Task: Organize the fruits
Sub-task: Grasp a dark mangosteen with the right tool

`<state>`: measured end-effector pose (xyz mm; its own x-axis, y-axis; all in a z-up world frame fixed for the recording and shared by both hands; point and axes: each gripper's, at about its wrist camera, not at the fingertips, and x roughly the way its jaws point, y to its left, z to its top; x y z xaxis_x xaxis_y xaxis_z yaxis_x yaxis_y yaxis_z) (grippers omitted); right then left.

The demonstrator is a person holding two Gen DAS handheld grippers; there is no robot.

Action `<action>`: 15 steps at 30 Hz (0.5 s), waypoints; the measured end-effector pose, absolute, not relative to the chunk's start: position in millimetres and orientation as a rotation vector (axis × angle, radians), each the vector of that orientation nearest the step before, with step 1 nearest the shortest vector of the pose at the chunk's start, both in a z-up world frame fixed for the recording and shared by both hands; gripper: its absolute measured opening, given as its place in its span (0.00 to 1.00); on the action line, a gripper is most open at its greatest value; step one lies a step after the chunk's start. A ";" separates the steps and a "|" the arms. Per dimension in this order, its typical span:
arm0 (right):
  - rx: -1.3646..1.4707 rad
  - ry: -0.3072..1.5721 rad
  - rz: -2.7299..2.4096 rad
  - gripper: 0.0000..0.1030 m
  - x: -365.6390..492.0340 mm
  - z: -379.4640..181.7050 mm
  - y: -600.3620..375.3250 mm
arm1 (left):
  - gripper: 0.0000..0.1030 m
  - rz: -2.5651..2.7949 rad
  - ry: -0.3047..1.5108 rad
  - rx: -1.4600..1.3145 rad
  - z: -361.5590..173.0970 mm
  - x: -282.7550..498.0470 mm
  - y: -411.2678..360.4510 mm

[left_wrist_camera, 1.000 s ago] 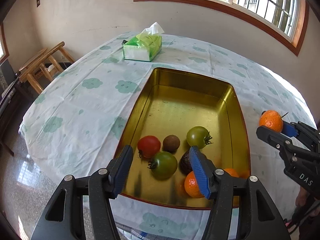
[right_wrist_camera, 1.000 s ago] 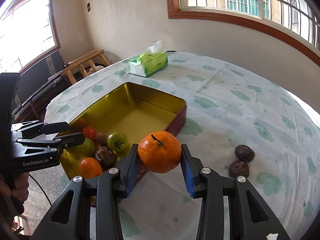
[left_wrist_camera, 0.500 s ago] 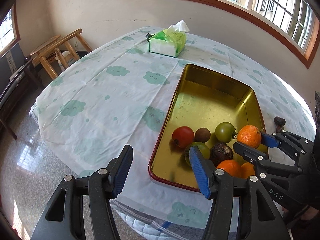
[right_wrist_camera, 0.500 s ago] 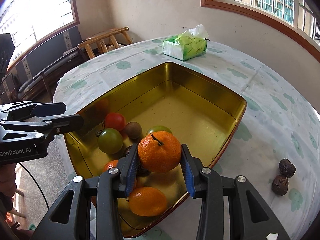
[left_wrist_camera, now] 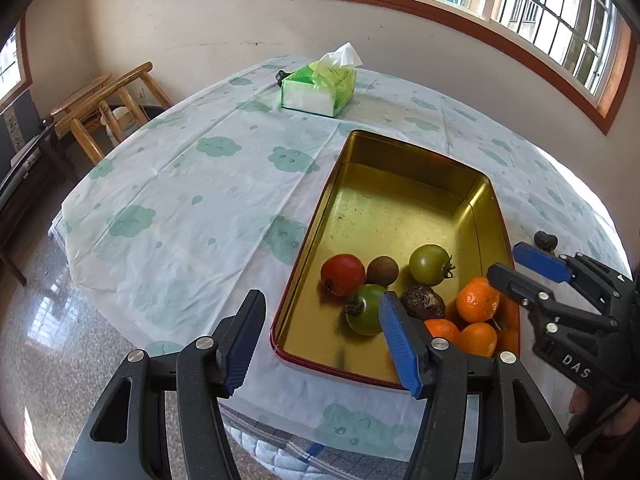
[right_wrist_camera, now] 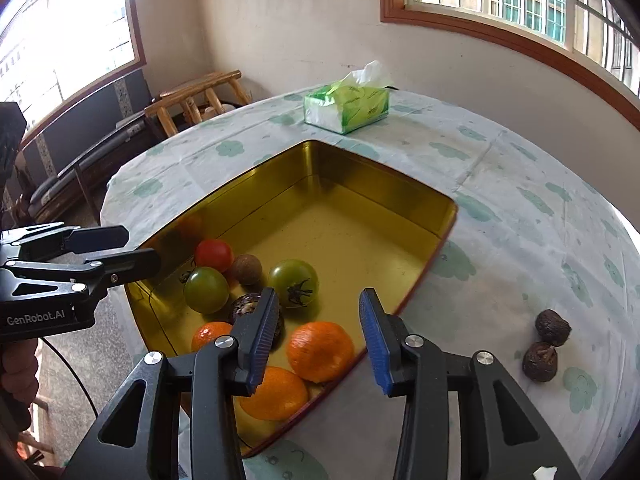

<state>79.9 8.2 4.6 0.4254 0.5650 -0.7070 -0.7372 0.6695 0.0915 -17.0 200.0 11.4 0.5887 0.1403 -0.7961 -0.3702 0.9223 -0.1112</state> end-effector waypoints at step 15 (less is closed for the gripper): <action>-0.170 0.892 0.477 0.42 155.4 -44.6 -105.6 | 0.59 0.189 0.900 -0.238 12.9 9.5 155.1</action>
<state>155.4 -105.6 -44.6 0.5321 0.3281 -0.7805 -0.4669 0.8828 0.0528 9.5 155.1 12.9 0.6083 0.0629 -0.7912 -0.2614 0.9571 -0.1248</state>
